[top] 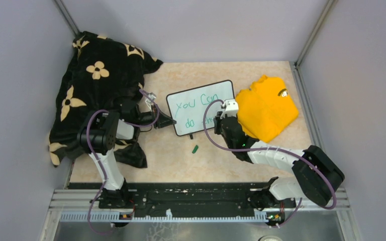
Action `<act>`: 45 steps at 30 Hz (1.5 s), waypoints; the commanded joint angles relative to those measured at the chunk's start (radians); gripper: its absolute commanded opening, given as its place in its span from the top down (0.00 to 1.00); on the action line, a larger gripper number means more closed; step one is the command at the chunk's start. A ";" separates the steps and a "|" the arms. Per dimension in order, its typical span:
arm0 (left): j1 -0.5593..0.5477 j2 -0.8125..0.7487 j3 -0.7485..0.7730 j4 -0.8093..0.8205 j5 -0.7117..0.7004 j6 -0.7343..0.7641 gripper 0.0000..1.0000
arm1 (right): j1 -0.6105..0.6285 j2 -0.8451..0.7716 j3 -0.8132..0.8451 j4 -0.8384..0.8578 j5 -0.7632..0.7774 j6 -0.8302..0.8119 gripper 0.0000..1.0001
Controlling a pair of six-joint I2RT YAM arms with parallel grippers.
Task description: Write a sentence on the whiteboard
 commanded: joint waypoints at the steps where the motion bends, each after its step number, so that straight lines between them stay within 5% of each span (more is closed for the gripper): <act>1: -0.015 0.020 -0.004 -0.087 -0.021 0.023 1.00 | -0.015 -0.003 0.050 0.036 0.017 0.003 1.00; 45: -0.018 0.018 -0.001 -0.094 -0.022 0.026 1.00 | -0.015 -0.021 -0.014 -0.040 0.016 0.030 1.00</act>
